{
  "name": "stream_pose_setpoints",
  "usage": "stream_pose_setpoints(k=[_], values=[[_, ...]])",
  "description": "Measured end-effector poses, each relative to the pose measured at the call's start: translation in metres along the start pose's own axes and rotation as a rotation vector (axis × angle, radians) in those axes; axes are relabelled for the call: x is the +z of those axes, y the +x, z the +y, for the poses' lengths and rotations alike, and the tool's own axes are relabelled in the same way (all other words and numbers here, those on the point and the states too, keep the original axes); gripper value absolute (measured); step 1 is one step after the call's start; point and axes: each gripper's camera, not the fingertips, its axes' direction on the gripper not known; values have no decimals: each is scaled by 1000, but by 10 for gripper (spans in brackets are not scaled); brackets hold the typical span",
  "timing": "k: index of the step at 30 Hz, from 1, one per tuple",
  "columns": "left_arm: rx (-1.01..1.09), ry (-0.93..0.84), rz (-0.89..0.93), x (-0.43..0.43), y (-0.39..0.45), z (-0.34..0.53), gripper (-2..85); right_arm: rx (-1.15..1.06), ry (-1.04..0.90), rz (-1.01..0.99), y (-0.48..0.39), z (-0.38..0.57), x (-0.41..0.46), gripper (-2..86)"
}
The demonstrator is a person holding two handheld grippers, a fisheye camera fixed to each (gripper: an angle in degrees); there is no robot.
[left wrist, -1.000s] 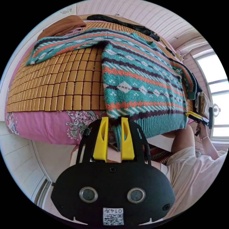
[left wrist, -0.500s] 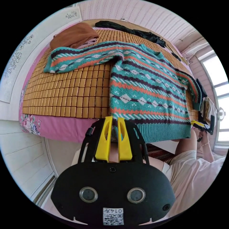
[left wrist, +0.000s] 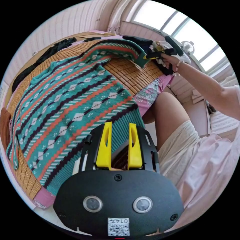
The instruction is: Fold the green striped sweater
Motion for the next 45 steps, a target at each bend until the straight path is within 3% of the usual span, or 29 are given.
stream_pose_setpoints(k=[4, 8, 13, 18, 20, 23, 27, 33, 39, 45], values=[[81, -170, -65, 59, 31, -45, 121, -103, 31, -175, 14, -16, -69, 15], [198, -261, -217, 71, 48, -59, 77, -98, 50, -109, 40, -49, -120, 11], [238, -214, -139, 55, 45, -59, 9, -36, 14, 54, 51, -82, -112, 12], [343, -104, -114, 49, 54, -51, 35, 112, 138, 184, 50, -87, -90, 23], [269, -133, -82, 50, 36, -46, 53, 31, 173, 199, 23, -73, -81, 33], [149, 6, 12, 16, 6, -21, 53, -165, 199, 145, -40, -32, -46, 52], [-4, 108, -20, -28, -33, 27, 52, -279, -25, -76, -121, 35, 45, 105], [-357, 86, -180, -80, -119, 135, 101, -155, -346, -236, -171, 73, 142, 163], [-734, 39, -279, -106, -199, 235, 127, -49, -450, -267, -170, 53, 169, 44], [-897, 147, -192, -126, -234, 289, 118, -214, -495, -144, -183, 27, 154, 18]])
